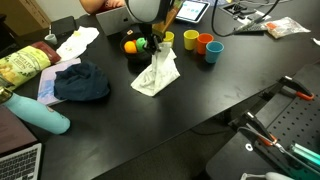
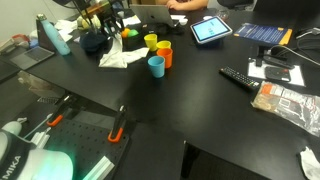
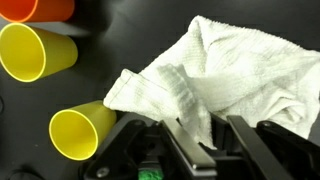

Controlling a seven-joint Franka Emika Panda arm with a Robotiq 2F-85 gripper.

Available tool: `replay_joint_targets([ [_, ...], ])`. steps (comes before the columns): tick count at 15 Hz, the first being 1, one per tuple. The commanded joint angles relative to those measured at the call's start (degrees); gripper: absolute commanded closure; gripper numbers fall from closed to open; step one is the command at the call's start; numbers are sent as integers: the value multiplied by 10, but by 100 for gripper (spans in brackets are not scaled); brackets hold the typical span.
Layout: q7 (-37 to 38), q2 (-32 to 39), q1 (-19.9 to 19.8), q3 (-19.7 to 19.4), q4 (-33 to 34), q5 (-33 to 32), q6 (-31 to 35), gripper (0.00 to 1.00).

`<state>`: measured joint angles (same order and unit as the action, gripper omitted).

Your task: Fold the white towel diagonally in half three times, pick up the white towel and put it in the black bowl

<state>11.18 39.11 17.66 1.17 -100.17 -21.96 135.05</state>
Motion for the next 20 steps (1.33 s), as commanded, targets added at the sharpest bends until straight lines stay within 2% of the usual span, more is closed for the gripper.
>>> replay_joint_targets([
  [1,-18,106,10,-20,128,-7,-42,97],
  [3,-26,146,10,-28,168,-8,-48,97],
  [4,-27,158,12,-35,178,-9,-54,69],
  [7,-34,165,6,-33,178,6,-70,50],
  [13,-84,85,-17,16,79,53,-119,4],
  [14,-99,72,-20,28,61,58,-114,1],
  [17,-146,60,-18,57,39,59,-109,0],
  [20,-184,78,8,67,45,24,-102,0],
])
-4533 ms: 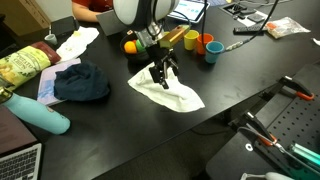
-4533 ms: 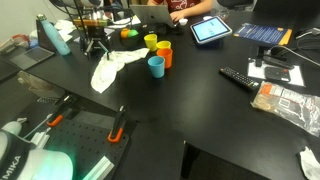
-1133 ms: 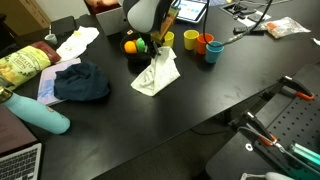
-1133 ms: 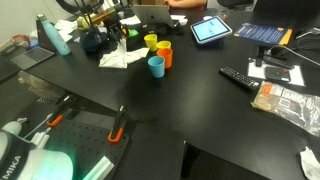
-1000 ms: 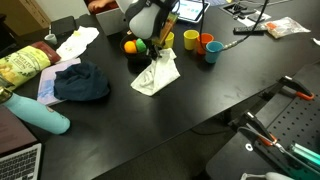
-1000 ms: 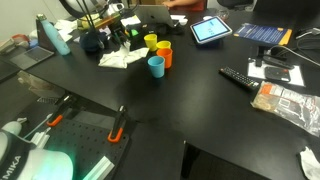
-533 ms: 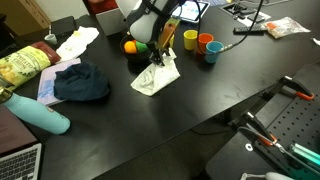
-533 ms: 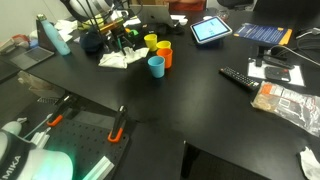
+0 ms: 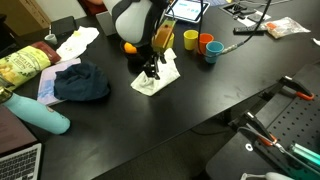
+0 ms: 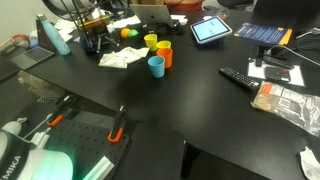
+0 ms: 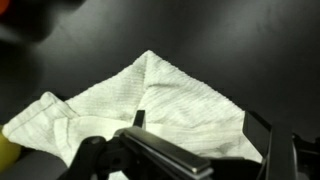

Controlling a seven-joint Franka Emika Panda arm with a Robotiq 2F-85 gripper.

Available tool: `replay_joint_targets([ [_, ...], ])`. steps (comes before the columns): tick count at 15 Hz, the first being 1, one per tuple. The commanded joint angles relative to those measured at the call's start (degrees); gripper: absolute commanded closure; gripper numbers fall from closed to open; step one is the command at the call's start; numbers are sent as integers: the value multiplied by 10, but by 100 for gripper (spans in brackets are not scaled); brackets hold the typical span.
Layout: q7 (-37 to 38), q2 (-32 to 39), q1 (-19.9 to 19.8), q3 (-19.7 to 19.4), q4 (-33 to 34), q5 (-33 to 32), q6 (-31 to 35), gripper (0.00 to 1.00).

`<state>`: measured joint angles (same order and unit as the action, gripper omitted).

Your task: Fold the white towel diagonally in half three times, pick up the white towel and put it in the black bowl

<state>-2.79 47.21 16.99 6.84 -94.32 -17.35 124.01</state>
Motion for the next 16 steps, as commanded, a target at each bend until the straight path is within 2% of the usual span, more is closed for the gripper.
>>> replay_joint_targets([
  [1,-56,3,24,13,-10,-33,13,0],
  [4,-70,25,62,4,19,-89,12,0],
  [9,-111,23,90,2,34,-169,61,0],
  [11,-143,41,79,10,57,-180,77,0],
  [16,-234,83,42,35,98,-145,96,0],
])
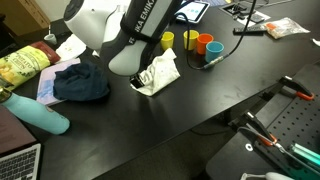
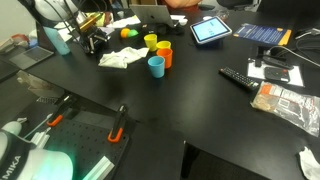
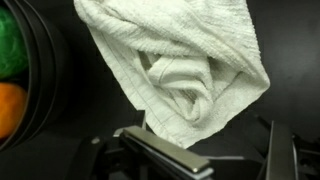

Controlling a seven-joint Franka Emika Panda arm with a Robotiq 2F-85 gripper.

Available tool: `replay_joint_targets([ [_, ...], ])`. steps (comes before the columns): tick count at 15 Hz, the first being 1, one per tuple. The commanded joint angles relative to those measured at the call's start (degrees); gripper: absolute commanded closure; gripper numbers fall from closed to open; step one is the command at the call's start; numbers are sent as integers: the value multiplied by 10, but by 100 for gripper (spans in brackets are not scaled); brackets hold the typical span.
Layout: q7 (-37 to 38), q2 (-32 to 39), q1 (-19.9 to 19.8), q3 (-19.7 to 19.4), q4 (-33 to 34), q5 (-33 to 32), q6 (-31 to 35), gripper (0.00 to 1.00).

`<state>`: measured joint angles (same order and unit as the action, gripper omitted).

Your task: Fold the white towel diagonally in half three times, pick up the white towel and put it in the black bowl

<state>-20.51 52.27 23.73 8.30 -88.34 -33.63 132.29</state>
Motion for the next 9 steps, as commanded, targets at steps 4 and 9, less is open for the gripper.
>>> replay_joint_targets([
  [4,-116,71,-43,37,70,55,5,0],
  [9,-137,109,-49,34,98,78,7,0],
])
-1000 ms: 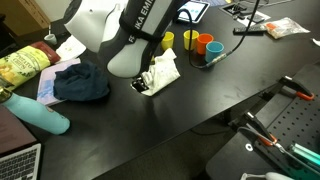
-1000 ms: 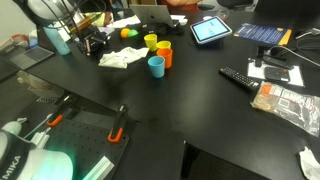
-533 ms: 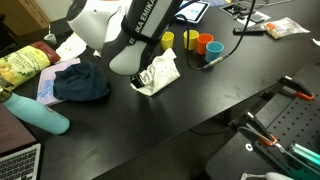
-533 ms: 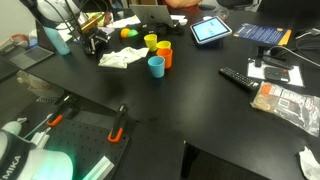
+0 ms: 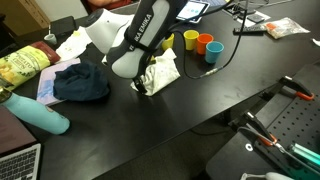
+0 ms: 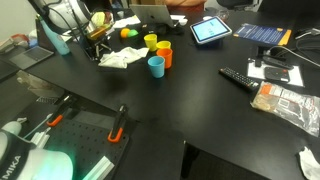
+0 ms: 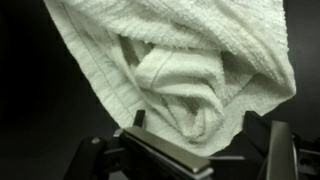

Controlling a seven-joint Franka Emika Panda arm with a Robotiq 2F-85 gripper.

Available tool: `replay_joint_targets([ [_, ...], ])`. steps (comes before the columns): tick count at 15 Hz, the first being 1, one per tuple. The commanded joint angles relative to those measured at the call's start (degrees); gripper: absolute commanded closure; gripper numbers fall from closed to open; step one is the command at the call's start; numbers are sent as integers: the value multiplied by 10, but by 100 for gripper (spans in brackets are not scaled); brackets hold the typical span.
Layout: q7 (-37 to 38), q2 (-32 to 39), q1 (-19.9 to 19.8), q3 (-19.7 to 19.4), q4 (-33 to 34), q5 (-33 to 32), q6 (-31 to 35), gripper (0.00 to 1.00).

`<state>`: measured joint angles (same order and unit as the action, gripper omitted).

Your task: Fold the white towel diagonally in half three times, pick up the white towel and put it in the black bowl

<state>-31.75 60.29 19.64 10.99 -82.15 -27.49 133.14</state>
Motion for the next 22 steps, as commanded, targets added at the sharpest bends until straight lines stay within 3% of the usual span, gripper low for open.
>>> replay_joint_targets([
  [1,-17,34,-7,3,39,16,6,0],
  [2,-13,34,-5,-3,35,10,17,25],
  [4,-12,31,-9,-3,34,13,14,32],
  [12,23,-14,-35,-3,-10,53,-16,92],
  [14,16,-47,-63,21,-47,86,-26,95],
  [16,27,-93,-83,30,-101,109,-2,90],
  [22,136,-215,-98,-14,-225,112,27,90],
])
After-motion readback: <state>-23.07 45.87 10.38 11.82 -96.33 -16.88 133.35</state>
